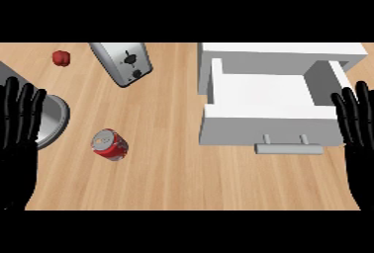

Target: Pick up the can, place it into the drawer and close the drawer

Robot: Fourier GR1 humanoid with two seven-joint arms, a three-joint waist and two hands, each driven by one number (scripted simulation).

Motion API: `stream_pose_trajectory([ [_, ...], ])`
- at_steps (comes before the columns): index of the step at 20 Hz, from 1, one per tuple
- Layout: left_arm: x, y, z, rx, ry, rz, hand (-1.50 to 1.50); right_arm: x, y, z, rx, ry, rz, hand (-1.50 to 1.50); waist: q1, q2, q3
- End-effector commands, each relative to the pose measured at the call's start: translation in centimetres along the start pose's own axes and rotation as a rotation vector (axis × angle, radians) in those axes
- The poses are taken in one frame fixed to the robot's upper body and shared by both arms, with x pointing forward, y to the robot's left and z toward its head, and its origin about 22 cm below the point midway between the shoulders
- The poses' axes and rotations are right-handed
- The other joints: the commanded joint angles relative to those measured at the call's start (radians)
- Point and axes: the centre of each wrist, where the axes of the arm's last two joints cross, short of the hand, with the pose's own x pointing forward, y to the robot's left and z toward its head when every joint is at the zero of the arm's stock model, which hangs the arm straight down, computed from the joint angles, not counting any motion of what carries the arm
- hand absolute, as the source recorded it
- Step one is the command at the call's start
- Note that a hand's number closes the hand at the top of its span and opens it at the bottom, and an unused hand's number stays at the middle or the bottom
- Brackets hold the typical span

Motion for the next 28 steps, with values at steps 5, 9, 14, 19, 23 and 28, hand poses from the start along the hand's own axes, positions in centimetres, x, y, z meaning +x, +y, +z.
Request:
stream_pose_trajectory([
  [5,-0.1,1.4,0.0,-0.288,-0.018,0.208,-1.5,-0.9,0.0,-0.6,0.004,0.04,-0.044,-1.5,0.006,0.001,0.033],
  [9,-2.7,4.0,1.4,-0.278,0.356,0.069,-1.5,-1.9,-2.1,2.9,-0.214,0.321,0.005,-1.5,-0.02,0.001,0.034],
  [14,0.3,5.7,0.1,-0.317,0.395,0.094,-1.5,-0.1,-2.8,4.8,-0.225,0.348,0.01,-1.5,-0.008,-0.003,0.034],
  [19,0.4,8.4,1.3,-0.3,0.382,0.093,-1.5,-0.4,-5.7,5.0,-0.226,0.344,0.028,-1.5,-0.003,-0.001,0.034],
  [23,2.8,9.6,1.0,-0.314,0.402,0.088,-1.5,-0.5,-5.7,6.8,-0.224,0.348,0.01,-1.5,-0.004,-0.001,0.034],
  [28,4.2,9.8,0.8,-0.277,0.423,0.153,-1.5,-0.8,-7.7,7.3,-0.227,0.335,0.008,-1.5,-0.003,-0.001,0.035],
])
